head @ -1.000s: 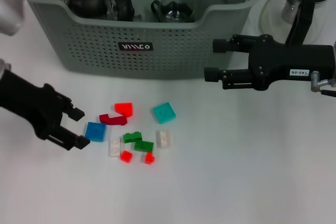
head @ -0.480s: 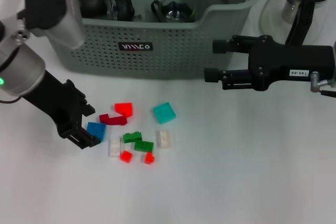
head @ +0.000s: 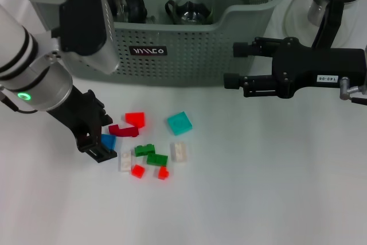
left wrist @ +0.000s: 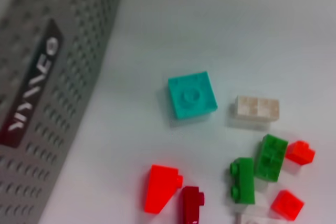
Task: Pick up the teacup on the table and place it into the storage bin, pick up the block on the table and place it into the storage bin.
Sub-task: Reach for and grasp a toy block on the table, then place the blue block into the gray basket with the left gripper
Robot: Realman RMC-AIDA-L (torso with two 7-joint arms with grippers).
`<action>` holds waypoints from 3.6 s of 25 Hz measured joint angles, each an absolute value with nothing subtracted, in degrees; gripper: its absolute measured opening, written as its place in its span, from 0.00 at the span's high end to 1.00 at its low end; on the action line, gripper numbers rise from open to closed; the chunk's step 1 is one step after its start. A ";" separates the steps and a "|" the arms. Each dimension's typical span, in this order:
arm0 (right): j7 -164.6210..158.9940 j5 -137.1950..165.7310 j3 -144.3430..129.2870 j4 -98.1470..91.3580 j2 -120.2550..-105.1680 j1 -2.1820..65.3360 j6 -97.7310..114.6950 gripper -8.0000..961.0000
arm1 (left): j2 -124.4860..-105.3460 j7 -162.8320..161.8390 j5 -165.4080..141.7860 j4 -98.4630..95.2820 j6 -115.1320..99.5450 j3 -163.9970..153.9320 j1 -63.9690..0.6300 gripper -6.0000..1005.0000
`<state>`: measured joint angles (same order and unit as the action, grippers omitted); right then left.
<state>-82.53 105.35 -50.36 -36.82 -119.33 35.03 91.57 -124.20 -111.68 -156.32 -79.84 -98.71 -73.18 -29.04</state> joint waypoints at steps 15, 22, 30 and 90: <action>-82.59 105.05 -50.36 -36.42 -119.00 35.11 91.65 0.11 | -124.39 -112.86 -160.39 -77.91 -94.42 -76.33 -27.78 0.34; -82.83 105.02 -50.36 -36.39 -118.91 35.25 91.47 0.11 | -124.32 -112.85 -160.48 -76.58 -93.95 -76.38 -27.77 0.35; -83.10 105.06 -50.35 -36.38 -118.91 35.42 91.36 0.11 | -124.41 -112.89 -161.27 -75.95 -94.14 -76.55 -27.91 0.35; -83.01 105.14 -50.35 -36.66 -118.83 34.93 92.15 0.11 | -119.66 -102.66 -140.22 -73.26 -116.20 -42.95 -33.52 0.53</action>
